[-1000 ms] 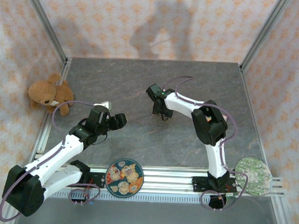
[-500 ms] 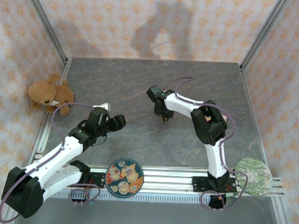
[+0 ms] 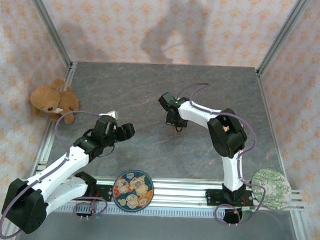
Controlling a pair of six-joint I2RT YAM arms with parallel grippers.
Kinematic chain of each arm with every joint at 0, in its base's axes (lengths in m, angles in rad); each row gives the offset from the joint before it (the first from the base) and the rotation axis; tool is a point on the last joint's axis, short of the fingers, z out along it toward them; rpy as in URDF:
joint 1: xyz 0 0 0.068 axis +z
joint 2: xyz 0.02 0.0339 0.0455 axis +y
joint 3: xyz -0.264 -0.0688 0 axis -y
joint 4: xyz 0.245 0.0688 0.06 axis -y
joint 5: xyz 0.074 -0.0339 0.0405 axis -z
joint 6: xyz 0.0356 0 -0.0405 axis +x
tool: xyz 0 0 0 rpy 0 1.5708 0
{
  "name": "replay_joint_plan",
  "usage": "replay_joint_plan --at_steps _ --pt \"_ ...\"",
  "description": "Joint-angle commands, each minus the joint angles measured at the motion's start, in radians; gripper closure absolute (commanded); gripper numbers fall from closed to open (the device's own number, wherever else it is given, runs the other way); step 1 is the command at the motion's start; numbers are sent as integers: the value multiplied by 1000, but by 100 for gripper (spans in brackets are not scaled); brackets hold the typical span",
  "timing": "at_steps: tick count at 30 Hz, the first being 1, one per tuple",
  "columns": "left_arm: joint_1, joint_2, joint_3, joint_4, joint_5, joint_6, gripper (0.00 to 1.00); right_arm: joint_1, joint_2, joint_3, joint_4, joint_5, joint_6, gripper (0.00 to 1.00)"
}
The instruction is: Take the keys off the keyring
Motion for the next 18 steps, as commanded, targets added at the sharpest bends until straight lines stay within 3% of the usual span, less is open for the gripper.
replay_joint_plan --at_steps 1,9,18 --pt "-7 2 -10 24 -4 -11 28 3 -62 -8 -34 32 -5 99" --pt "-7 -1 24 33 19 -7 28 4 -192 14 -56 -21 -135 100" --pt "-6 40 203 29 91 100 21 2 -297 194 -149 -203 -489 100"
